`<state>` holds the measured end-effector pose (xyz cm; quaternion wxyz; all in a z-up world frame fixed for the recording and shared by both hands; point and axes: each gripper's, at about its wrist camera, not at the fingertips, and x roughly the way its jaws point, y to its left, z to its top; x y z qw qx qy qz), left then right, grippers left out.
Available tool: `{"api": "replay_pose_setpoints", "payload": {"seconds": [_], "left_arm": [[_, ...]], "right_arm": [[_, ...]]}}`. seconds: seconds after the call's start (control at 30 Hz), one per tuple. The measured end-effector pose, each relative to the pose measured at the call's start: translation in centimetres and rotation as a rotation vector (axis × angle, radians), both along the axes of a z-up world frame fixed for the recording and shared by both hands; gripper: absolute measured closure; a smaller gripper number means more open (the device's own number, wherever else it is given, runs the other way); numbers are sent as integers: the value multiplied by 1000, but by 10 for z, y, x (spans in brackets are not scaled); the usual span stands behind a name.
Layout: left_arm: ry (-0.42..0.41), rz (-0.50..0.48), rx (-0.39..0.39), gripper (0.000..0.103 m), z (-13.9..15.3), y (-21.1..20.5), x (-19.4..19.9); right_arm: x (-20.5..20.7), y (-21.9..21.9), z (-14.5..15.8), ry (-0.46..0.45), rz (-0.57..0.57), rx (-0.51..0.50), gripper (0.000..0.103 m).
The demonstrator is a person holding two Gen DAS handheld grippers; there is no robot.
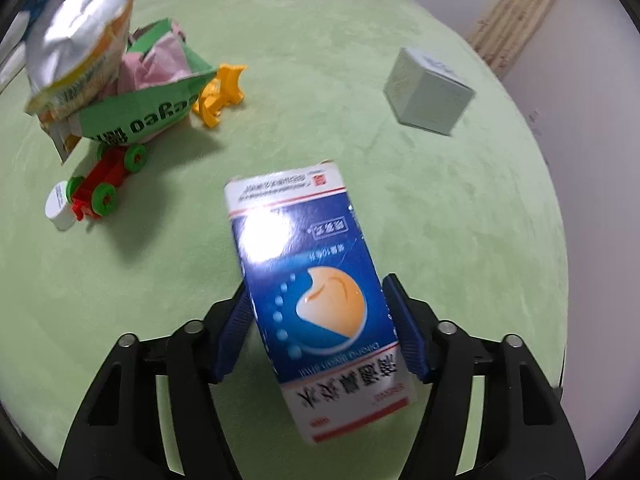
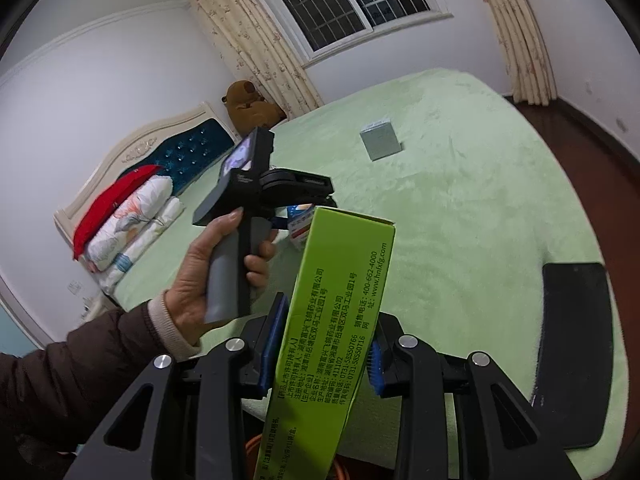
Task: Collect trash
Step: 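Grasp the blue medicine box with the left tool while the right tool carries the green box to the bucket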
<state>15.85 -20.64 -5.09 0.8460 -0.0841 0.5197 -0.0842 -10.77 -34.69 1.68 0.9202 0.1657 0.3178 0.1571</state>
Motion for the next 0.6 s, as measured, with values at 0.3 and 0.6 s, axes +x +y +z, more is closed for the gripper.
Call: {"api": "replay_pose_setpoints", "payload": {"seconds": [0.3, 0.6], "left_arm": [[-222, -212, 53, 47, 39, 30, -78], [-271, -259, 58, 47, 43, 92, -159]], "right_arm": [[-27, 46, 12, -95, 49, -157, 68], [-51, 83, 16, -124, 109, -204, 68]]}}
